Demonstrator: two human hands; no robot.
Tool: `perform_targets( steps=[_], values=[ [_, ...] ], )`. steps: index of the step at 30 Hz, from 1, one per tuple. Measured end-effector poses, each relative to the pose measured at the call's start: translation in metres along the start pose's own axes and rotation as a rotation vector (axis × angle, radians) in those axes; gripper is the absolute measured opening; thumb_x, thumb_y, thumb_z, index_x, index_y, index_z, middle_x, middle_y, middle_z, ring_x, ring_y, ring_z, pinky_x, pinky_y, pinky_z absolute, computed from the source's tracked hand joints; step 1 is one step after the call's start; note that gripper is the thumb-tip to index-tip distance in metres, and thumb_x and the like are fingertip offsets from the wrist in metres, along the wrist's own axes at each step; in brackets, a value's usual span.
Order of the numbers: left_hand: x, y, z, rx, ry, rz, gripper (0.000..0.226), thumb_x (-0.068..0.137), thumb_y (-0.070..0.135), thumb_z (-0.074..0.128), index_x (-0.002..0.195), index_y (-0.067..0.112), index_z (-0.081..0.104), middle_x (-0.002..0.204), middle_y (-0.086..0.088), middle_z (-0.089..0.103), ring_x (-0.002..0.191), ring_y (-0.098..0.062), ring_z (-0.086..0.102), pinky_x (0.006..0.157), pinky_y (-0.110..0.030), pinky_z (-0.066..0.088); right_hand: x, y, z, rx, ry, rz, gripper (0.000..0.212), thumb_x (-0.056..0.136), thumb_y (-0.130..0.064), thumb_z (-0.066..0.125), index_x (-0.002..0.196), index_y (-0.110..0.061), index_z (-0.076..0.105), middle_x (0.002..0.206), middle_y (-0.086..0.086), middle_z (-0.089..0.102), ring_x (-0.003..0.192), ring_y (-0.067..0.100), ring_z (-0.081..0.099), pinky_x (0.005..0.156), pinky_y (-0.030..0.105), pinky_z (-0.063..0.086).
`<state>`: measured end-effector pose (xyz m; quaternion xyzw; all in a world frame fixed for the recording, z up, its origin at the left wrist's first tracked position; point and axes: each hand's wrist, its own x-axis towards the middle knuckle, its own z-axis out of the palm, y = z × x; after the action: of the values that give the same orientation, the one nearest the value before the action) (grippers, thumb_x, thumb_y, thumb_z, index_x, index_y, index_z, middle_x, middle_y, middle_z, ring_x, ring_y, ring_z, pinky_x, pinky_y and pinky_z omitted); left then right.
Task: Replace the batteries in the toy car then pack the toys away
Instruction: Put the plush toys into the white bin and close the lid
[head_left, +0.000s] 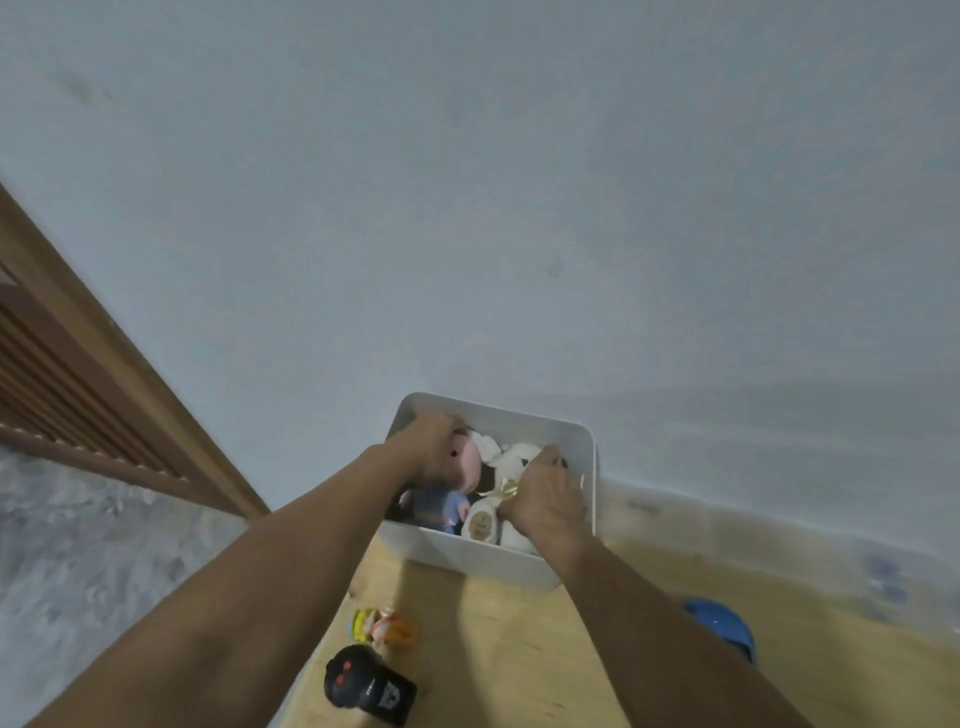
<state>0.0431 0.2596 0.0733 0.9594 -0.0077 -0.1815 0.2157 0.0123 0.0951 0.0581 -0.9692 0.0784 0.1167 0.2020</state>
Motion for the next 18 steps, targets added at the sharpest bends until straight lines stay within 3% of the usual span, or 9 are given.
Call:
perform_targets(
  steps=[2, 5, 12, 15, 18],
  values=[
    [0.0, 0.002, 0.005, -0.004, 0.014, 0.001, 0.071, 0.068, 0.022, 0.08, 0.132, 0.016, 0.052, 0.128, -0.006, 0.058, 0.114, -0.025, 0.055, 0.09, -0.031, 0.05, 0.003, 0.002, 0.006, -0.023, 0.037, 0.001, 0.064, 0.077, -0.02, 0.077, 0.121, -0.007, 0.032, 0.128, 0.013, 0.052, 0.117, 0.033, 0.057, 0.091, 0.037, 0.047],
    [0.001, -0.001, 0.012, -0.023, 0.005, -0.02, 0.061, 0.074, 0.019, 0.075, 0.131, 0.015, 0.053, 0.129, -0.009, 0.058, 0.116, -0.027, 0.055, 0.088, -0.027, 0.045, 0.006, -0.001, 0.011, -0.018, 0.024, -0.007, 0.06, 0.079, -0.016, 0.074, 0.12, -0.007, 0.031, 0.125, 0.013, 0.054, 0.113, 0.034, 0.059, 0.088, 0.038, 0.048],
    [-0.004, -0.006, 0.032, 0.09, -0.008, -0.051, 0.041, 0.078, 0.027, 0.067, 0.117, 0.016, 0.06, 0.117, -0.008, 0.065, 0.105, -0.027, 0.062, 0.088, -0.033, 0.053, 0.001, 0.008, 0.016, 0.052, -0.138, 0.061, 0.082, 0.066, -0.028, 0.087, 0.121, -0.007, 0.029, 0.127, 0.013, 0.051, 0.119, 0.035, 0.054, 0.091, 0.036, 0.046],
    [-0.001, -0.005, 0.025, 0.093, 0.034, -0.052, 0.042, 0.083, 0.027, 0.064, 0.122, 0.012, 0.058, 0.119, -0.011, 0.063, 0.108, -0.028, 0.06, 0.088, -0.034, 0.052, 0.004, 0.005, 0.007, 0.056, -0.147, 0.054, 0.085, 0.064, -0.031, 0.088, 0.121, -0.007, 0.03, 0.127, 0.014, 0.051, 0.119, 0.035, 0.055, 0.092, 0.037, 0.045],
    [-0.002, -0.009, 0.018, 0.036, 0.056, -0.07, 0.048, 0.084, 0.028, 0.064, 0.129, 0.013, 0.054, 0.126, -0.01, 0.06, 0.115, -0.028, 0.058, 0.087, -0.029, 0.047, 0.004, -0.002, -0.007, -0.003, -0.094, 0.011, 0.074, 0.067, -0.029, 0.085, 0.117, -0.01, 0.034, 0.123, 0.014, 0.055, 0.113, 0.035, 0.058, 0.088, 0.038, 0.047]
  ],
)
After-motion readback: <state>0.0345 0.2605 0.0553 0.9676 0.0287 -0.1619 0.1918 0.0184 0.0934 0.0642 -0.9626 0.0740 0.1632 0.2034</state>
